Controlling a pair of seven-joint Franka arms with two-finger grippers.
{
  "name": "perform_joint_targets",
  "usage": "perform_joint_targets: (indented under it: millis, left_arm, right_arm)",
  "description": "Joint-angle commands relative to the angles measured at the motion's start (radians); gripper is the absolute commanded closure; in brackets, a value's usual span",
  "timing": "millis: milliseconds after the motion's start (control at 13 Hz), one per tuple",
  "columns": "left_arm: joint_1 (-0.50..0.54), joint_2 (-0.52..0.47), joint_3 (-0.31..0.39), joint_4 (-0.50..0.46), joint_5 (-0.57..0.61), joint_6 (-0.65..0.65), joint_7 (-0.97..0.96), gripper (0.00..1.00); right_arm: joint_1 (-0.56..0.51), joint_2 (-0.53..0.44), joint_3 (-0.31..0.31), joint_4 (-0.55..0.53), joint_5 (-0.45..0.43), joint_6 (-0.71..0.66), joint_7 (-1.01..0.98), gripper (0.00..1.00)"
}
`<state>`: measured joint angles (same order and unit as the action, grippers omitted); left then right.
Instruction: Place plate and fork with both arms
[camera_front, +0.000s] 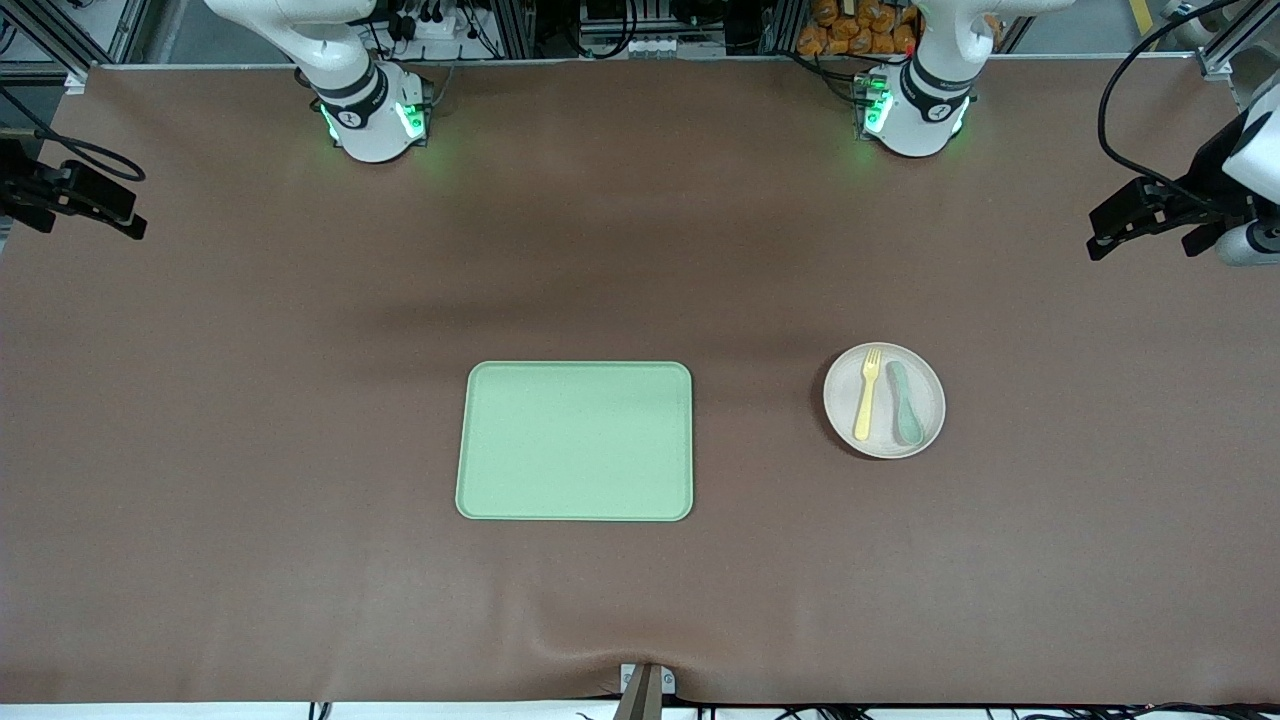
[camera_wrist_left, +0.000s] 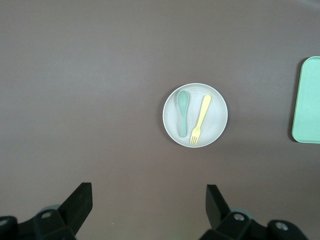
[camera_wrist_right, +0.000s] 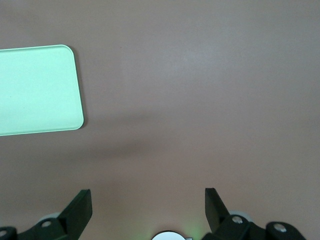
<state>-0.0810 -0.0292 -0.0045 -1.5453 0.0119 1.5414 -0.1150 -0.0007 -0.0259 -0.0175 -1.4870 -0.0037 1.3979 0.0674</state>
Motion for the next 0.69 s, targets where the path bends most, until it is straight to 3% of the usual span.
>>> perform_joint_targets:
  millis: [0,617]
  left_arm:
    - [0.006,-0.006,0.003,0.007,-0.012,-0.017,0.018,0.0]
    - [0.006,0.0,0.005,0.008,-0.013,-0.02,0.02,0.0]
  right_arm:
    - [-0.002,-0.023,-0.001,-0.01,0.007,-0.007,-0.024,0.0]
    - [-0.005,-0.02,-0.004,-0.01,0.007,-0.005,-0.029,0.0]
